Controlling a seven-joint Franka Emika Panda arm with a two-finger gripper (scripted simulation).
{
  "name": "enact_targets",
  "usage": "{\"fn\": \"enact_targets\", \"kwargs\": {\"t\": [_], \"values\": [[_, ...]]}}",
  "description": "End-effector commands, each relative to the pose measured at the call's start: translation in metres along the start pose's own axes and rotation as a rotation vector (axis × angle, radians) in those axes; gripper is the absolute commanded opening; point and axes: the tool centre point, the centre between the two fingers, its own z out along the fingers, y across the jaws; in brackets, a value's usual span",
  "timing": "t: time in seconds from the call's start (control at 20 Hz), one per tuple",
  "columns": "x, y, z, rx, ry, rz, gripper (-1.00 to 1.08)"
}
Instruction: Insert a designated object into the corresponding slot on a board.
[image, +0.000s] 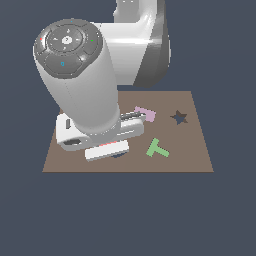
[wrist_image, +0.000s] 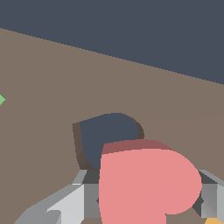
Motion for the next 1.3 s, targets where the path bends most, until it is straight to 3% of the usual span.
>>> {"fn": "enact_targets", "kwargs": {"t": [0.0,0.4,0.95,1.0,1.25], "values": [[0.007,-0.007,-0.001,0.0,0.0,-0.061,-1.0],[0.017,-0.02,-0.001,0.0,0.0,-0.165,-1.0],[0.017,-0.021,0.009,0.0,-0.001,-0.173,-1.0],[0.017,-0.021,0.009,0.0,-0.001,-0.173,1.0],[0.017,-0.021,0.009,0.0,-0.001,-0.173,1.0]]}}
